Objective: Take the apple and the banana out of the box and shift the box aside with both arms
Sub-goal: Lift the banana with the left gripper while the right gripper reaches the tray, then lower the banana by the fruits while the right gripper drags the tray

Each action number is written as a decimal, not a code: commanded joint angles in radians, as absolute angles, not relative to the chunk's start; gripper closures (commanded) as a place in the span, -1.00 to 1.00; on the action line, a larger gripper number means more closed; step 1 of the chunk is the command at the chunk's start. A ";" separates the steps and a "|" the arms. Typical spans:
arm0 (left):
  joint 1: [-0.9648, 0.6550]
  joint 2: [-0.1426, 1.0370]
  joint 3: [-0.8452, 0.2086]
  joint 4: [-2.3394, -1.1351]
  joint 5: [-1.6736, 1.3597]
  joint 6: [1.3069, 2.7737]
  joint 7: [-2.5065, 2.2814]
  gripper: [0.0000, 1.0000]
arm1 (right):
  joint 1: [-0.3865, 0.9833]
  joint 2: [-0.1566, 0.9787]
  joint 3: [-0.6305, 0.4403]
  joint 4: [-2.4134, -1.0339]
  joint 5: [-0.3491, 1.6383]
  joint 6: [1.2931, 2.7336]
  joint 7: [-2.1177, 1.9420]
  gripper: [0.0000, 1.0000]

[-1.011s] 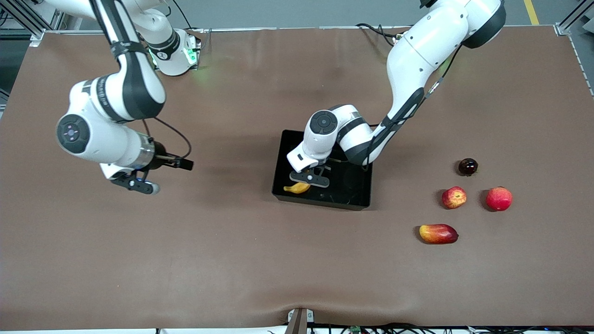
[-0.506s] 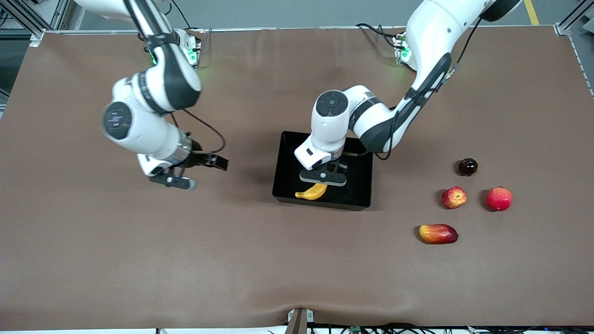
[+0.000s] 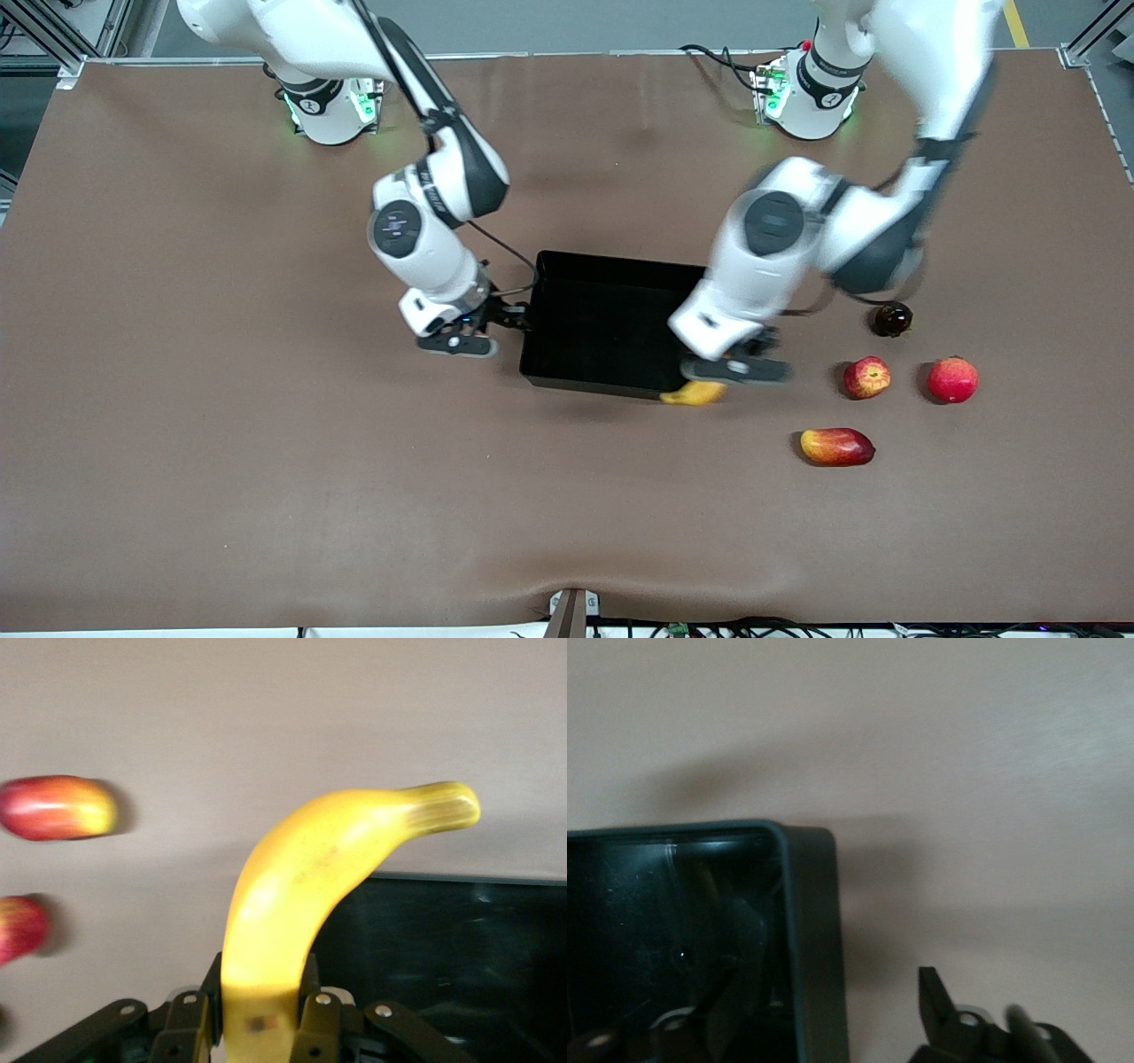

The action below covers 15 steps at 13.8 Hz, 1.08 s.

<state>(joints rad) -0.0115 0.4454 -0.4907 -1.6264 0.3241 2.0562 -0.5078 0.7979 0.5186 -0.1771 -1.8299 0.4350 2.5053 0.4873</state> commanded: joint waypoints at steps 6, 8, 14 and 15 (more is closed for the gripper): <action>0.329 0.492 -0.492 -1.586 0.293 2.039 -0.053 1.00 | 0.827 0.577 -0.192 -1.798 0.462 2.540 0.499 1.00; 0.382 0.575 -0.492 -1.537 0.355 2.042 0.050 1.00 | 0.822 0.558 -0.196 -1.798 0.462 2.527 0.502 1.00; 0.416 0.748 -0.430 -1.482 0.446 2.221 0.084 1.00 | 0.680 0.391 -0.233 -1.764 0.451 2.183 0.476 1.00; 0.413 0.767 -0.413 -1.482 0.448 2.255 0.083 1.00 | 0.636 0.365 -0.233 -1.755 0.449 2.116 0.450 1.00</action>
<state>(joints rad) 0.4197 0.7308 -0.4425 -1.5145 0.4266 2.2153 0.0668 0.7162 0.4510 -0.2481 -1.7534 0.4368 2.2204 0.4879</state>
